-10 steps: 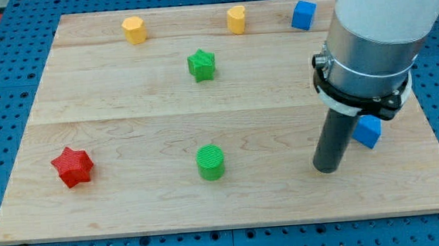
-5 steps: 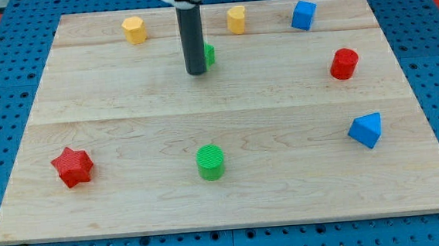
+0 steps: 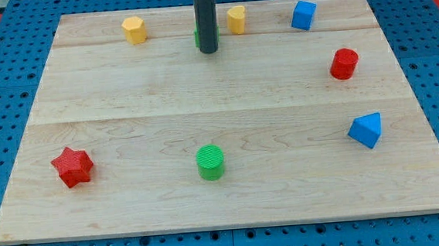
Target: Push the green star to the top center
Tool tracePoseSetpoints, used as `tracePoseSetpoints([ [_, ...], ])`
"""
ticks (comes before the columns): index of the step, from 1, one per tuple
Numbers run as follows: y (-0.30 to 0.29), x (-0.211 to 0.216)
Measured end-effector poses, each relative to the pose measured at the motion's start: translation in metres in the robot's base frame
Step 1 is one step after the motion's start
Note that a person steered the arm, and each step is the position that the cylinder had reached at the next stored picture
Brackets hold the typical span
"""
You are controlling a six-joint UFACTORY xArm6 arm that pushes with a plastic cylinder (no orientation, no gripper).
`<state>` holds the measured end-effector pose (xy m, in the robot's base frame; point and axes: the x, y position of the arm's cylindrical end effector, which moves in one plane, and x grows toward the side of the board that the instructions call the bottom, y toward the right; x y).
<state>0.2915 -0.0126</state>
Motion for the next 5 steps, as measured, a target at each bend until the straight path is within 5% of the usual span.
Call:
tracePoseSetpoints([
  [5, 0.033, -0.02],
])
